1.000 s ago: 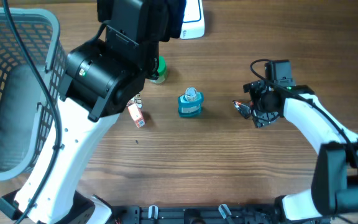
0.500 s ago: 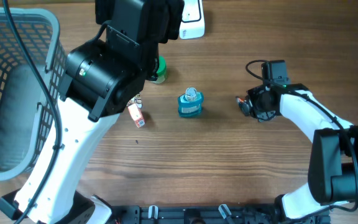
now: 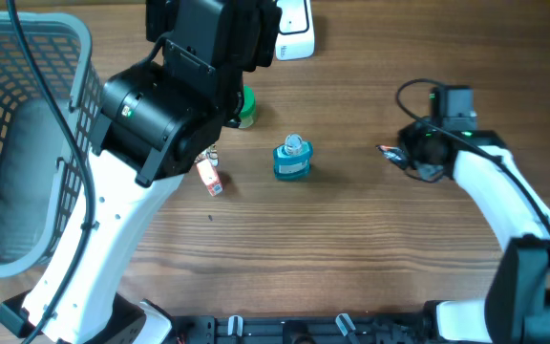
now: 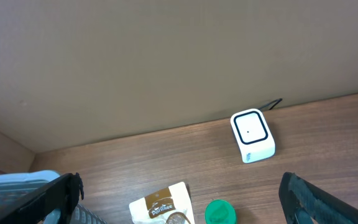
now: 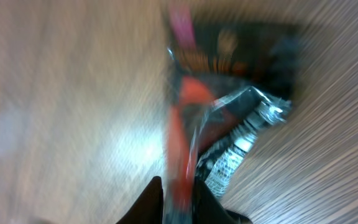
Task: Scan the item barcode
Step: 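Carry the packet with right gripper to the right table edge, release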
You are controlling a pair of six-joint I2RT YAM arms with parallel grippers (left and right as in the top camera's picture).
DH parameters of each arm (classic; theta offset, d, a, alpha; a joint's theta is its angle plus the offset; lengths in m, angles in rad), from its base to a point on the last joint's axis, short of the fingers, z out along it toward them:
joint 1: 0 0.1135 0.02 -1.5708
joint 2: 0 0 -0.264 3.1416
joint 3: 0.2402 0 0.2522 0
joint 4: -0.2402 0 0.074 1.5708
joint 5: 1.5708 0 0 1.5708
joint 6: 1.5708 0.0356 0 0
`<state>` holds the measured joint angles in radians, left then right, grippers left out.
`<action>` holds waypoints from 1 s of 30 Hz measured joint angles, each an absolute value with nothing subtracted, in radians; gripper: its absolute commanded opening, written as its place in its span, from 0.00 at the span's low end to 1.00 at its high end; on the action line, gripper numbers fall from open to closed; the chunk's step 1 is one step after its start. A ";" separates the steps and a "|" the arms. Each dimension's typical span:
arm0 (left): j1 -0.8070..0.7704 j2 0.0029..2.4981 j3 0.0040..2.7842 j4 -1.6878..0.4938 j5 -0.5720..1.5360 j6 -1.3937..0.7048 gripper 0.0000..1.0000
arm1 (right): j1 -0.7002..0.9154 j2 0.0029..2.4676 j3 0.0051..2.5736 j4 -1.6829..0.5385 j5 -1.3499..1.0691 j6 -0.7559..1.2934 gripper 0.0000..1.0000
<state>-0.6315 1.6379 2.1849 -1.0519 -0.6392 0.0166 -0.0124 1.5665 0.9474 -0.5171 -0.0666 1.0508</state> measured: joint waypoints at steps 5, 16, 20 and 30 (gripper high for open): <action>-0.632 1.638 2.185 -1.050 -0.638 0.017 1.00 | -0.341 1.473 0.947 -0.511 0.090 0.926 0.20; -0.632 1.638 2.185 -1.044 -0.627 0.017 1.00 | -0.368 1.473 0.948 -0.579 -0.238 0.805 0.62; -0.632 1.638 2.185 -1.054 -0.625 0.017 1.00 | -0.145 1.473 0.948 -0.538 -0.236 0.844 0.34; -0.632 1.638 2.185 -1.074 -0.623 0.017 1.00 | -0.059 1.575 0.948 -0.546 -0.138 0.926 0.50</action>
